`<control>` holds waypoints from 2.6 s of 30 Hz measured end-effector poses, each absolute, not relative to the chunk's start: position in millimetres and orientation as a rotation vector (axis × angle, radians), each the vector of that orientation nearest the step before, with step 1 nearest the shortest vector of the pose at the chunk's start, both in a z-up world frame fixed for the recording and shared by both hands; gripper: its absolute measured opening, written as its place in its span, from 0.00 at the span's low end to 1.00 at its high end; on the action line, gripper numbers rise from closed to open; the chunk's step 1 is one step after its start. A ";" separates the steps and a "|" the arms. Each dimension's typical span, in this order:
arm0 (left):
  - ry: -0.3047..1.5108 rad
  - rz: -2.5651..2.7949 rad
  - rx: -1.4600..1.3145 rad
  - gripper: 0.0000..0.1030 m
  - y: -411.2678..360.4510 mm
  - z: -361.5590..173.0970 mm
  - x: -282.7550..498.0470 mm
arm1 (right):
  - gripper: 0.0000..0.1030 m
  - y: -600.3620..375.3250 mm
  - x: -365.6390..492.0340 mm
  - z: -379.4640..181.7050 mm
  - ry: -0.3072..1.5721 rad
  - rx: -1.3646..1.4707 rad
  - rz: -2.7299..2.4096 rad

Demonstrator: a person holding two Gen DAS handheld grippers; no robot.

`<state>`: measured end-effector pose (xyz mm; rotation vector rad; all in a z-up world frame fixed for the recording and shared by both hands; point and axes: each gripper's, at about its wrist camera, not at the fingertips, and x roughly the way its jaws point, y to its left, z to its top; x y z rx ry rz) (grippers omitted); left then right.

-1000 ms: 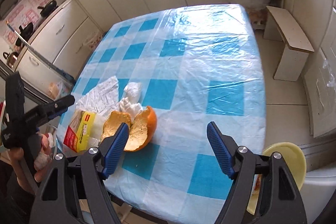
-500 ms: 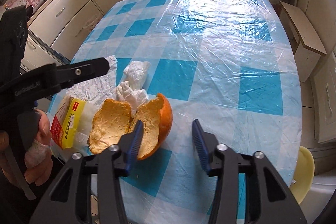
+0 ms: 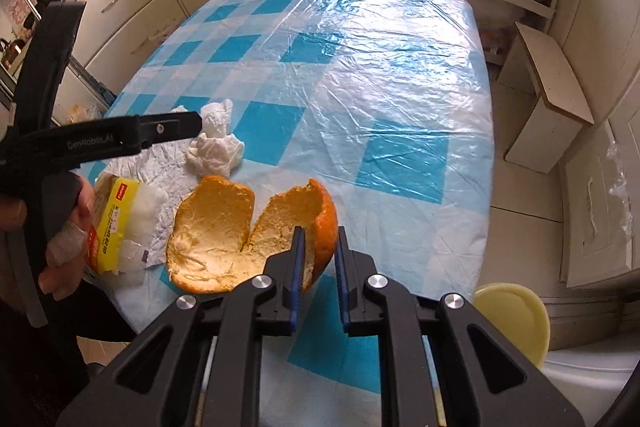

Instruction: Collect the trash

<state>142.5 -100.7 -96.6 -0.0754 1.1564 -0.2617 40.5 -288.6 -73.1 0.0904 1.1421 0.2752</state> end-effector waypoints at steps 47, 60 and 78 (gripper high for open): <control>1.057 -0.255 0.088 0.25 -127.0 -95.3 133.4 | 0.30 -323.9 41.2 -85.8 1.136 0.409 0.281; 1.056 -0.418 -0.050 0.21 -121.7 -75.0 128.7 | 0.07 -339.6 33.9 -57.1 1.037 0.479 0.299; 0.993 -0.641 -0.070 0.21 -165.9 -42.9 88.9 | 0.07 -442.9 -15.4 -35.1 0.952 0.494 0.057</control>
